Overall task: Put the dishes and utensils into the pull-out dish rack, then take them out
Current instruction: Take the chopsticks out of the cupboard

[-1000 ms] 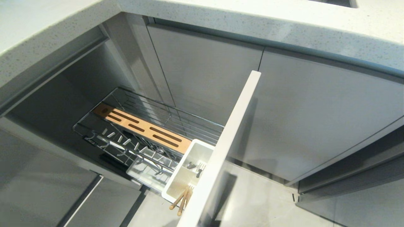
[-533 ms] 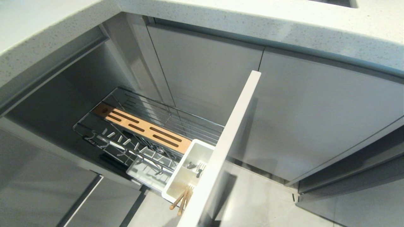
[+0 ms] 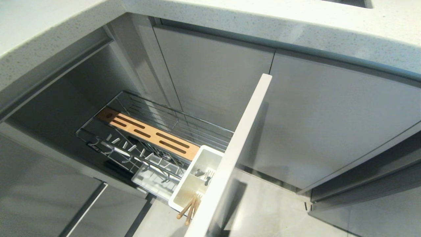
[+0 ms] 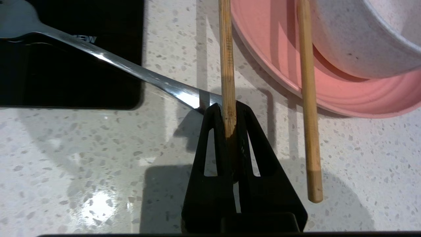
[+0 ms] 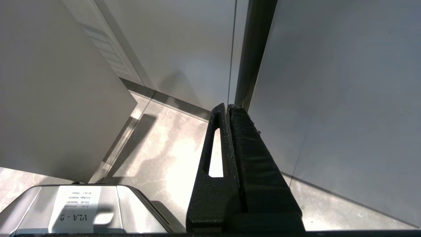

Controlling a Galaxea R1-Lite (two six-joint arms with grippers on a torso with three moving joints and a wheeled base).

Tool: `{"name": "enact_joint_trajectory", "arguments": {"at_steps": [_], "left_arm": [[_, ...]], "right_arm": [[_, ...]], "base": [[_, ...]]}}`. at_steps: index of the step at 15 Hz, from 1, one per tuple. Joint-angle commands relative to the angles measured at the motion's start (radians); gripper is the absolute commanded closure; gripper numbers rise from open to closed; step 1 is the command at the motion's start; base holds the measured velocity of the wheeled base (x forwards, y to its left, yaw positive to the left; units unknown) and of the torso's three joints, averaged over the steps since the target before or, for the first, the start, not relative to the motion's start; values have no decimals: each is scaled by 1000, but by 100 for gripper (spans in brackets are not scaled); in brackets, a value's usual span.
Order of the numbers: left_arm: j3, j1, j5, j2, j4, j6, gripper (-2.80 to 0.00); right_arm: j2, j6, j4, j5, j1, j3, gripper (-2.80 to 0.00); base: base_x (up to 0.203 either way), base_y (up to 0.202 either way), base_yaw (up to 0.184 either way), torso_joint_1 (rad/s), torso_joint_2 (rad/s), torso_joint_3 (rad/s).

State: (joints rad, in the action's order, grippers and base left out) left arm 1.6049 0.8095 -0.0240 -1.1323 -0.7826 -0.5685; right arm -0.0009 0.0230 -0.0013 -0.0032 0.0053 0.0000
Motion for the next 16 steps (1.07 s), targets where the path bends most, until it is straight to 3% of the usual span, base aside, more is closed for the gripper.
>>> {"name": "enact_joint_trajectory", "arguments": {"at_steps": [1, 4, 16], "left_arm": [[2, -26, -1, -7, -4, -1, 0], [15, -35, -9, -16, -3, 24, 0], [32, -42, -37, -26, -4, 25, 0]], "right_arm": [[1, 0, 0, 0, 1, 2, 0], [1, 0, 0, 0, 1, 2, 0], [1, 0, 0, 0, 1, 2, 0]], "base": [[0, 0, 0, 0, 0, 0], [0, 0, 0, 0, 0, 0], [0, 0, 0, 0, 0, 0]]}}
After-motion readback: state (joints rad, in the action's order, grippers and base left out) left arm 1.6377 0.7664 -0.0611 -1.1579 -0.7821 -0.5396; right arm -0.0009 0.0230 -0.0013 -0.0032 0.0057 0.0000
